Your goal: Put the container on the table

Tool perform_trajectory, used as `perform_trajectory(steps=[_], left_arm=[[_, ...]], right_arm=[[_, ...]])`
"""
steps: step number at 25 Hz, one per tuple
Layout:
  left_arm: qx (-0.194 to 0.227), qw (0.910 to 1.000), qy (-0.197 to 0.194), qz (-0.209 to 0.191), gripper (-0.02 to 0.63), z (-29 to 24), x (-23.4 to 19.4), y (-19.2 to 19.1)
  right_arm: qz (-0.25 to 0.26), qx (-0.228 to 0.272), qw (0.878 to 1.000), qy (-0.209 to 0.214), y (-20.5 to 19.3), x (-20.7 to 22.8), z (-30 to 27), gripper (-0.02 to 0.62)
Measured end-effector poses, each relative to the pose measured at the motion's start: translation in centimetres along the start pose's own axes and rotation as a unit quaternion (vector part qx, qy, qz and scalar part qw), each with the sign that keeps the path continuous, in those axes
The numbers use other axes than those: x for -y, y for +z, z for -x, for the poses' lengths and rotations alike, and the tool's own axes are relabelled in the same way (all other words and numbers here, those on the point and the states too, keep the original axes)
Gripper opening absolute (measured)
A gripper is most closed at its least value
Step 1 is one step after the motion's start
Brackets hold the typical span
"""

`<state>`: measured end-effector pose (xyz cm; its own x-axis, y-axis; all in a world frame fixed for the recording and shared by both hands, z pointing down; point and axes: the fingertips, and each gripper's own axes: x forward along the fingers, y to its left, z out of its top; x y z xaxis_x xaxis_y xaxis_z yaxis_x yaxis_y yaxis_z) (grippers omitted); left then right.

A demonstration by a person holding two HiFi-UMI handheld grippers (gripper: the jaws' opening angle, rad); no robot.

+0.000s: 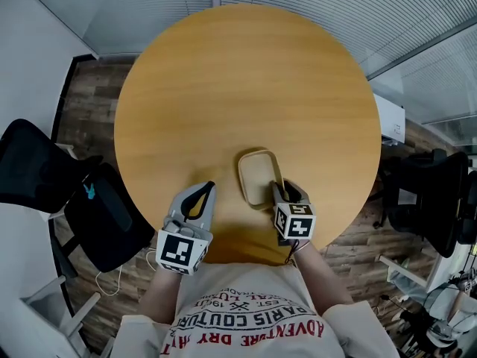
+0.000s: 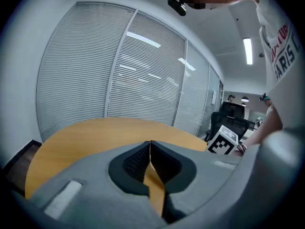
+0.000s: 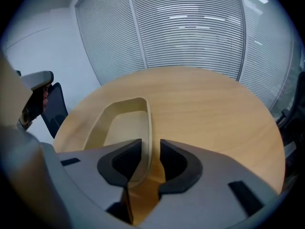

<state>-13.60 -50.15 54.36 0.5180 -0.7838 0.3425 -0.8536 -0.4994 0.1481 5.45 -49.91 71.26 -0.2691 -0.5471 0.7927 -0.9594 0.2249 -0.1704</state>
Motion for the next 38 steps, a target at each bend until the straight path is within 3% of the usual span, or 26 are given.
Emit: perform_trajectory(steps=[4,7,11,14,19,24,30,33,38], left_arm=[[0.012,0.9999,0.004,0.008,0.012,0.8,0.8,0.5],[0.023,0.9996,0.007,0.017,0.012,1.8,1.7,1.2],[0.031,0.9993,0.021,0.008,0.012,3.0,3.2,2.6],[0.04,0.9986,0.035,0.0,0.012,4.1,4.4,3.9],[0.067,0.996,0.057,-0.017,0.012,6.1,5.8,6.3],[0.096,0.9923,0.07,-0.035,0.012,8.6,6.7,8.5],[0.116,0.9893,0.069,-0.055,0.012,10.4,8.6,10.1],[0.118,0.989,0.067,-0.058,0.012,10.5,9.6,10.2],[0.119,0.9889,0.068,-0.058,0.012,10.6,10.8,10.3]], right_arm=[[0.01,0.019,1.0,0.001,1.2,0.0,1.6,0.128],[0.015,0.052,0.999,0.009,2.8,-0.3,3.9,0.077],[0.028,0.106,0.993,0.048,4.9,-1.6,7.3,0.023],[0.052,0.152,0.985,0.065,6.4,-2.5,10.3,0.009],[0.097,0.23,0.963,0.097,9.0,-4.1,15.3,0.009],[0.153,0.323,0.929,0.099,11.2,-6.0,21.0,0.009],[0.162,0.378,0.906,0.105,12.1,-6.5,25.6,0.009],[0.164,0.381,0.903,0.111,11.7,-6.3,26.5,0.008],[0.131,0.362,0.916,0.112,11.2,-5.0,26.6,0.008]])
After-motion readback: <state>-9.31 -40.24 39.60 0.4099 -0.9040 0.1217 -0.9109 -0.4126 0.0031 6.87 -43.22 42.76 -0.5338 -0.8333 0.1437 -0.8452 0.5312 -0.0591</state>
